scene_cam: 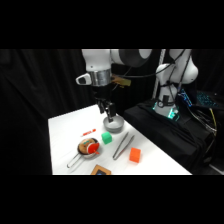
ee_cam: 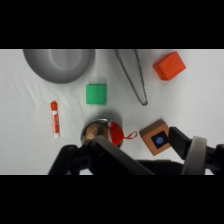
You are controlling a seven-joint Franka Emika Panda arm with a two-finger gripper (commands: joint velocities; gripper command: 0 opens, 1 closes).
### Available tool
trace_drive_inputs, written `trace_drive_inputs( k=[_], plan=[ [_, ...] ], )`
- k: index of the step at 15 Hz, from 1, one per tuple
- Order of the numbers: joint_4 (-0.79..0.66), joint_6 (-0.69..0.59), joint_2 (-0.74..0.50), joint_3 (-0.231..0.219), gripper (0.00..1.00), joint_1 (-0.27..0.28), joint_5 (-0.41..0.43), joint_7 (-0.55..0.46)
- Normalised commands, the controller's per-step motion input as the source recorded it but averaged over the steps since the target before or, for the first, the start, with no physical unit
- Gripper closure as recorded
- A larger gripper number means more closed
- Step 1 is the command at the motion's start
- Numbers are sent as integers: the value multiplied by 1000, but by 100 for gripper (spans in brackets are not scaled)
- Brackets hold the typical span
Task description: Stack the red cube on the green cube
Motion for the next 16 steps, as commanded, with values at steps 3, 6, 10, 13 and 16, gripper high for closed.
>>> trace_drive_inputs(
  k=[3, 6, 10, 13, 16],
  plan=[
    [-29, 74, -18, 20, 0, 3, -65, 44],
    [-170, 167, -105, 70, 0, 56, -69, 18],
    [-362, 321, -190, 111, 0, 105, -100, -74],
    [-429, 391, -189, 101, 0, 82, -83, -253],
    [-405, 402, -168, 80, 0, 47, -69, -356]
  ],
)
